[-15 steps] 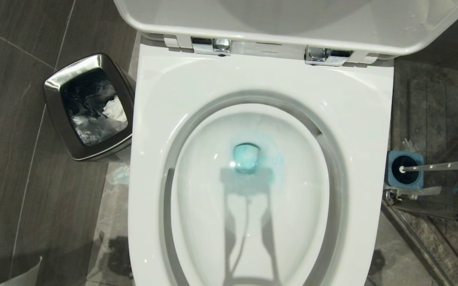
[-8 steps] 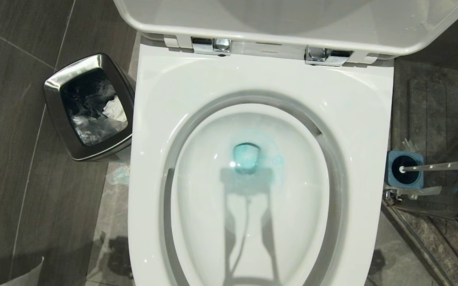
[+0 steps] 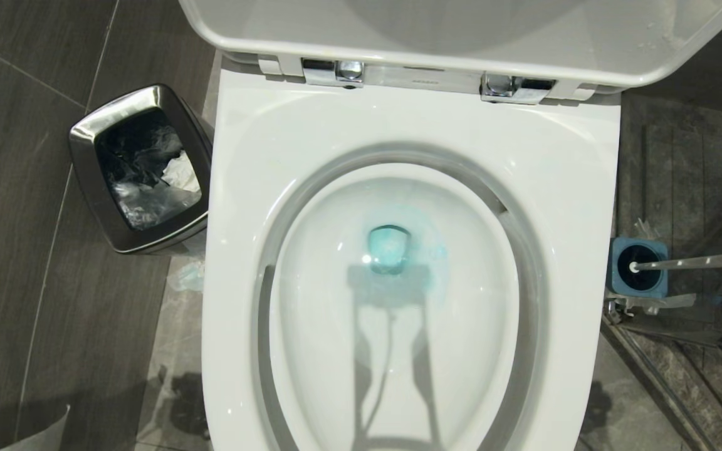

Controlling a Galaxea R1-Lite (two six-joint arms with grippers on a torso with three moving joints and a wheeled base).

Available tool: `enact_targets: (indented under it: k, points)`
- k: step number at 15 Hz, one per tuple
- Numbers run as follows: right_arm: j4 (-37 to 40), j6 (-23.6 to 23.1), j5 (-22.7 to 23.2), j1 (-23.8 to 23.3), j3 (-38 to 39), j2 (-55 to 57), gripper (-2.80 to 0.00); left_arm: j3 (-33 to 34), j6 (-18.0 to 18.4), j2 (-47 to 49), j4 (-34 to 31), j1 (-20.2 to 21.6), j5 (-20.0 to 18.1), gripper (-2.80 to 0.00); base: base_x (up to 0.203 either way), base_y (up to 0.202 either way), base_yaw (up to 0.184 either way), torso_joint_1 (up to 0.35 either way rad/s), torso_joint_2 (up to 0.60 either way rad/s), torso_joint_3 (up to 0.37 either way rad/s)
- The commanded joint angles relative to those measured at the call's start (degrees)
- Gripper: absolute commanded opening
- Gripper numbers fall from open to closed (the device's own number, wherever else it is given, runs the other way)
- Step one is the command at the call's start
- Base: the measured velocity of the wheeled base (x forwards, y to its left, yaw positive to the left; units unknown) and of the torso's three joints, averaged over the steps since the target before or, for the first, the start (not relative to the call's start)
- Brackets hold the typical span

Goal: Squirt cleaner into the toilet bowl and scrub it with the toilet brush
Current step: Scrub the toilet bowl

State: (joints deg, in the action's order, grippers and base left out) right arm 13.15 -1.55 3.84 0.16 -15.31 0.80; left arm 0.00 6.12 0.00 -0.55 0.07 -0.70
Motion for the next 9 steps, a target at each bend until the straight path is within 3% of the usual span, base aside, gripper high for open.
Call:
enact_targets:
  k: [1,9]
  points:
    - [0.25,-0.03,0.51,0.02,-5.43,4.66,-2.80,0.09,0.03,0.09,-0.06,0.01,0.00,-2.80,0.000,0.000,0.000,0.000,0.00,0.000]
    - [-2.77,0.29,0.71,0.02,-22.28,24.96,-2.80,0.09,0.03,0.05,0.02,0.01,0.00,-2.80,0.000,0.000,0.000,0.000,0.00,0.000]
